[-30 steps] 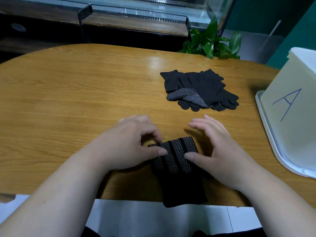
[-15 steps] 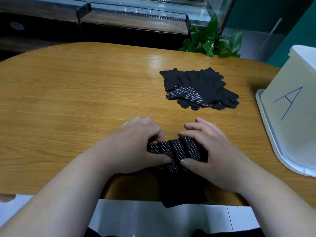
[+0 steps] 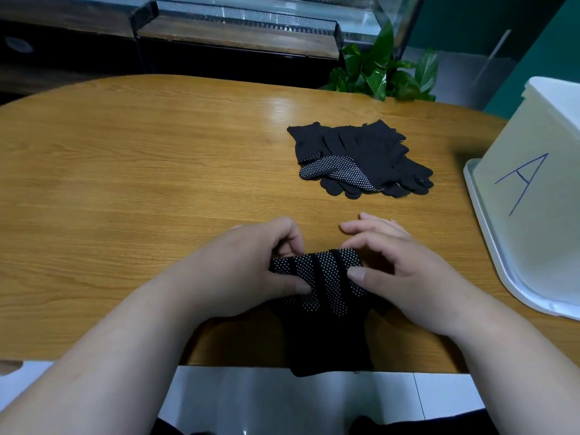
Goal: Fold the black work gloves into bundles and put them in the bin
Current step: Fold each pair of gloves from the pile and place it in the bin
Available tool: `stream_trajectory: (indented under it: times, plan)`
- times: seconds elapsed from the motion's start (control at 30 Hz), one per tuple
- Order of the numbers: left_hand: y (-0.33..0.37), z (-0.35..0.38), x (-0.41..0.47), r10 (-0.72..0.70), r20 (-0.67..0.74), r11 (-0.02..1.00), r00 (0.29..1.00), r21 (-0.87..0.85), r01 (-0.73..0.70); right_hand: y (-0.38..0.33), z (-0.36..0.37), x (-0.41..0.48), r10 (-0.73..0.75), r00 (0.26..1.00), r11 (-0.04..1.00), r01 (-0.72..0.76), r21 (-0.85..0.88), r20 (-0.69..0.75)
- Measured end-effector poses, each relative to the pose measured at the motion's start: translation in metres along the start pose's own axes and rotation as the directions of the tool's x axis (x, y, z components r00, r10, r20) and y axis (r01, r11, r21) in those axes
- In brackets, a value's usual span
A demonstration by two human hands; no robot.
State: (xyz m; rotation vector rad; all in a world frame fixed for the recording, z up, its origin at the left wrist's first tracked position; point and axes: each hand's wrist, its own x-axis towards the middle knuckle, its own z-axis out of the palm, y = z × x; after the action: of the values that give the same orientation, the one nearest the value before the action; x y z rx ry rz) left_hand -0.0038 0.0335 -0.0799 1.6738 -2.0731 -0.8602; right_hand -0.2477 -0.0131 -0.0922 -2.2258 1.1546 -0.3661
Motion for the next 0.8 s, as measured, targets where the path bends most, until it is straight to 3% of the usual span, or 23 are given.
stream_trajectory:
  times: [0.13, 0.4, 0.67, 0.8]
  plan:
    - [0.0, 0.0, -0.001, 0.003, 0.014, 1.0, 1.0, -0.011, -0.003, -0.003, -0.001, 0.001, 0.005, 1.0, 0.999, -0.003, -0.045, 0.03]
    - [-0.002, 0.018, 0.008, 0.093, -0.045, 0.979, 0.995, 0.185, -0.083, -0.007, 0.003, 0.004, 0.007, 0.998, 0.995, -0.001, -0.103, 0.057]
    - [0.0, 0.022, 0.009, 0.158, -0.113, 0.987, 0.981, 0.0, -0.159, -0.007, -0.002, -0.001, -0.064, 0.991, 0.99, 0.078, -0.119, 0.121]
    - [0.002, 0.023, 0.009, 0.14, -0.185, 0.988, 0.973, -0.044, -0.15, -0.007, 0.006, 0.0, -0.124, 0.992, 0.989, 0.125, -0.078, 0.006]
